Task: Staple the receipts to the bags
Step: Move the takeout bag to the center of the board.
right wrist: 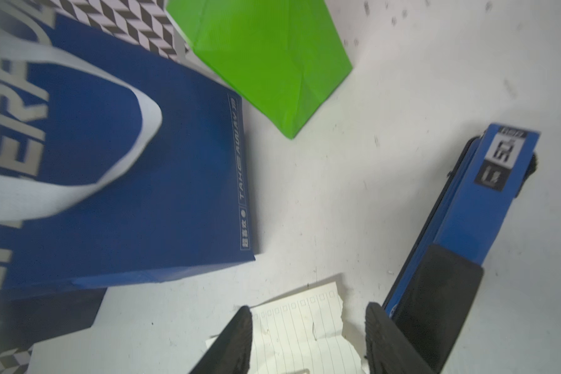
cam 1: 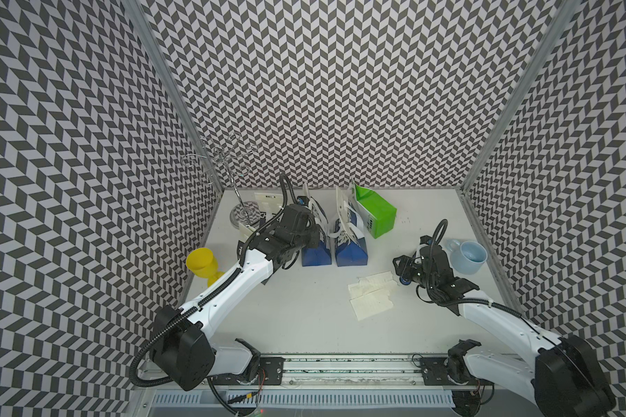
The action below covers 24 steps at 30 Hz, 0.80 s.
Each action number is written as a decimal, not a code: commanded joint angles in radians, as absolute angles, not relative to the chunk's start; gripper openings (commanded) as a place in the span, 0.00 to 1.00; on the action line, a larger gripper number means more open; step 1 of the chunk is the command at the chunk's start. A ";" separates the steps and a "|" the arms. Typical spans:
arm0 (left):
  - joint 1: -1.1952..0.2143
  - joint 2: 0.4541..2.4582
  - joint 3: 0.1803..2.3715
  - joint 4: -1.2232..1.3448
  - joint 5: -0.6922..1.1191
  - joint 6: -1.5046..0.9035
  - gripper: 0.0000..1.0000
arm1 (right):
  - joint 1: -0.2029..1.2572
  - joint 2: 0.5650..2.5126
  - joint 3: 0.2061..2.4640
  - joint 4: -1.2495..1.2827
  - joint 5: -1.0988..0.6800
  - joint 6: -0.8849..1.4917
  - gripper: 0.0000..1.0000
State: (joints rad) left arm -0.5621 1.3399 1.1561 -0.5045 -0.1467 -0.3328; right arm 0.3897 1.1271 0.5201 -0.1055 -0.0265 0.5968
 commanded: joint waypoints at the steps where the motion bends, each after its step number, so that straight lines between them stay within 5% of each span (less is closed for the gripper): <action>1: -0.609 1.300 1.192 -0.595 -0.221 -0.296 0.00 | 0.393 1.182 0.516 -0.087 -0.092 0.577 0.55; 10: -0.722 1.286 1.234 -0.780 -0.216 -0.288 0.00 | 0.389 1.382 0.565 -0.109 -0.068 0.574 0.55; 24: -0.722 1.221 1.147 -0.729 -0.205 -0.321 0.00 | 0.387 1.381 0.526 -0.153 -0.119 0.510 0.52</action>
